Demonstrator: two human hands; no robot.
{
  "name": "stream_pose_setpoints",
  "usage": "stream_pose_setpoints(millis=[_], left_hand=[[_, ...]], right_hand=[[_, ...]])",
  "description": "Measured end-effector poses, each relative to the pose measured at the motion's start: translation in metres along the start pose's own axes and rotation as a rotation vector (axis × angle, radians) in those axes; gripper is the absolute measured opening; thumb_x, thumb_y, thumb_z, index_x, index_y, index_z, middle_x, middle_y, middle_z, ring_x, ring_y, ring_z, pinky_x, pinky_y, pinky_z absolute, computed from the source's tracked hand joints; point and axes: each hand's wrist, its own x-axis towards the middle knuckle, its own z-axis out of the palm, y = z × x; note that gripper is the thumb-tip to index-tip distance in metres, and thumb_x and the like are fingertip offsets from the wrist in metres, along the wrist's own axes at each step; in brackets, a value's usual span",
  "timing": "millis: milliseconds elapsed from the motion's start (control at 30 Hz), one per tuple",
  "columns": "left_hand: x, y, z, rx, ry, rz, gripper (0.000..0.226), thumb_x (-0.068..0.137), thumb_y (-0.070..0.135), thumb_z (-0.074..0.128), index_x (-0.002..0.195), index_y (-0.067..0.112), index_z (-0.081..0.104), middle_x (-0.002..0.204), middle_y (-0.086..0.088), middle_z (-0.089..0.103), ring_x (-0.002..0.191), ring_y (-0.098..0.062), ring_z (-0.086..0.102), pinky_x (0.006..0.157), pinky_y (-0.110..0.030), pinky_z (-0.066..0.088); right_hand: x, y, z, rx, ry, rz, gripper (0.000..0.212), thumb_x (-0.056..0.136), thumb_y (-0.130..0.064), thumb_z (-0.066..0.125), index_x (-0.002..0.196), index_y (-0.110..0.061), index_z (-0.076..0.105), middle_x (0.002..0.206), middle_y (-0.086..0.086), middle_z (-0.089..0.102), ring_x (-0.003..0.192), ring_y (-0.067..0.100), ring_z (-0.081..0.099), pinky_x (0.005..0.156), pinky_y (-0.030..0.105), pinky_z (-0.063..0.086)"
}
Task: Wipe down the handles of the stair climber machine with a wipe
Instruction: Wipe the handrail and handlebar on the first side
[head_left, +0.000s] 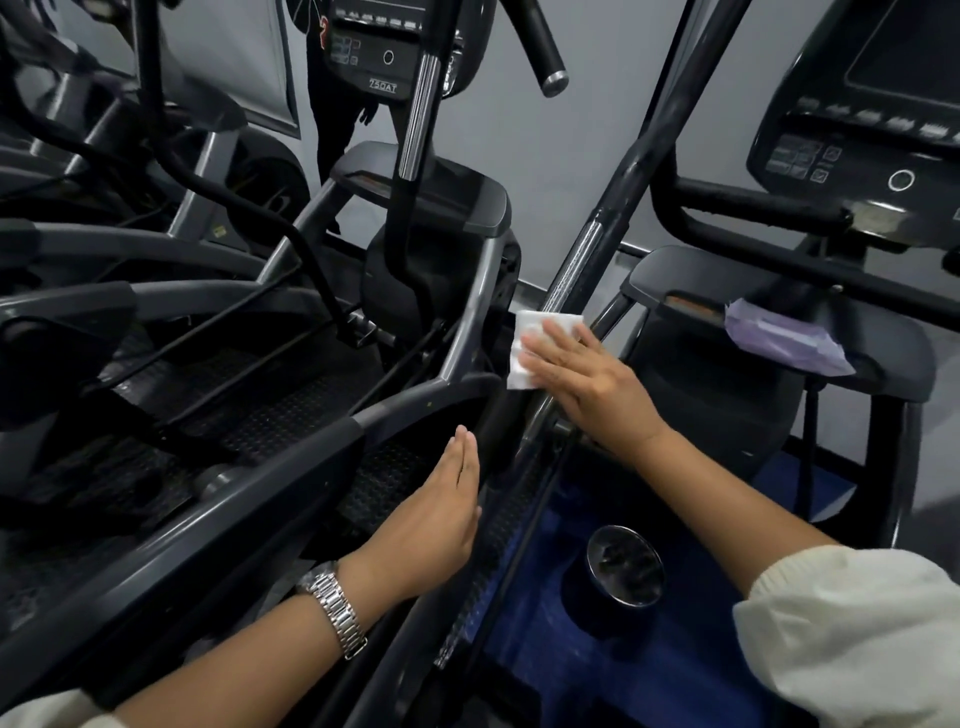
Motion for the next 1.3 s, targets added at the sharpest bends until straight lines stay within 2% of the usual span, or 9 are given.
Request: stream_pose_setpoints(millis=[167,300,400,533,700,800,1000,1200,1300], left_hand=[[0.031,0.008,-0.004,-0.137,0.044,-0.054,0.073,0.101,0.025,0.036,0.147,0.006,-0.017,0.158,-0.008,-0.016,0.145,-0.016,0.010,0.100,-0.006,0.020],[0.055,0.014,-0.008,-0.219,0.105,-0.067,0.072,0.101,0.021,0.037,0.148,0.005,-0.015,0.159,-0.010,-0.010,0.146,-0.014,0.001,0.108,-0.011,0.009],[0.061,0.015,-0.007,-0.221,0.116,-0.071,0.073,0.099,0.010,0.039,0.148,0.006,-0.015,0.159,-0.010,-0.009,0.146,-0.018,0.012,0.113,-0.019,0.021],[0.062,0.013,0.000,-0.195,0.156,-0.069,0.079,0.096,0.003,0.044,0.149,0.008,-0.016,0.159,-0.008,-0.009,0.139,-0.018,0.032,0.096,-0.010,0.038],[0.061,0.008,0.003,-0.173,0.157,-0.036,0.086,0.091,-0.004,0.046,0.148,0.009,-0.017,0.159,-0.006,-0.010,0.136,-0.015,0.037,0.084,-0.003,0.041],[0.058,0.008,0.004,-0.166,0.155,-0.029,0.086,0.090,-0.006,0.045,0.149,0.010,-0.015,0.159,-0.005,-0.010,0.138,-0.016,0.035,0.071,0.004,0.037],[0.059,0.006,0.004,-0.083,0.223,0.023,0.077,0.095,0.005,0.045,0.149,0.004,-0.009,0.156,-0.011,0.008,0.123,-0.019,0.049,0.085,-0.021,0.051],[0.053,0.009,0.004,0.120,0.216,0.059,0.070,0.100,0.012,0.034,0.144,-0.003,-0.018,0.156,-0.021,-0.006,0.146,-0.024,0.008,0.114,-0.021,0.026],[0.054,0.005,0.009,0.210,0.256,0.073,0.075,0.098,0.018,0.044,0.145,-0.007,-0.009,0.151,-0.029,0.017,0.134,-0.029,0.035,0.107,-0.025,0.036]], right_hand=[[0.033,0.025,-0.012,0.012,0.040,0.125,0.027,0.090,-0.012,0.065,0.116,-0.010,0.068,0.126,0.005,0.063,0.127,0.026,0.051,0.112,0.048,0.032],[0.024,0.009,-0.004,0.080,-0.078,-0.099,0.026,0.094,-0.024,0.057,0.113,-0.011,0.070,0.121,0.002,0.066,0.125,0.021,0.054,0.113,0.045,0.030],[0.026,0.034,-0.018,0.046,-0.068,-0.086,0.027,0.095,-0.023,0.056,0.118,-0.014,0.067,0.125,0.002,0.064,0.127,0.019,0.051,0.113,0.044,0.032],[0.046,0.046,-0.018,-0.003,0.033,0.031,0.025,0.093,-0.019,0.060,0.113,-0.008,0.070,0.121,0.006,0.066,0.123,0.025,0.055,0.112,0.047,0.032],[0.022,0.036,-0.011,0.092,-0.080,-0.121,0.028,0.096,-0.021,0.056,0.120,-0.011,0.066,0.128,0.003,0.062,0.128,0.022,0.050,0.113,0.045,0.030],[0.040,0.057,-0.024,0.022,0.009,0.016,0.028,0.094,-0.019,0.059,0.119,-0.011,0.067,0.127,0.005,0.062,0.127,0.024,0.051,0.111,0.047,0.033],[0.026,0.020,-0.008,0.083,-0.097,-0.083,0.027,0.093,-0.020,0.060,0.116,-0.010,0.069,0.125,0.004,0.064,0.127,0.022,0.051,0.114,0.046,0.028],[0.046,0.044,-0.026,-0.004,-0.010,0.135,0.029,0.095,-0.023,0.056,0.120,-0.012,0.066,0.127,0.004,0.062,0.129,0.022,0.049,0.111,0.048,0.033],[0.041,0.024,-0.014,0.013,-0.054,0.079,0.028,0.094,-0.022,0.057,0.118,-0.010,0.068,0.126,0.004,0.064,0.128,0.023,0.050,0.114,0.046,0.029]])
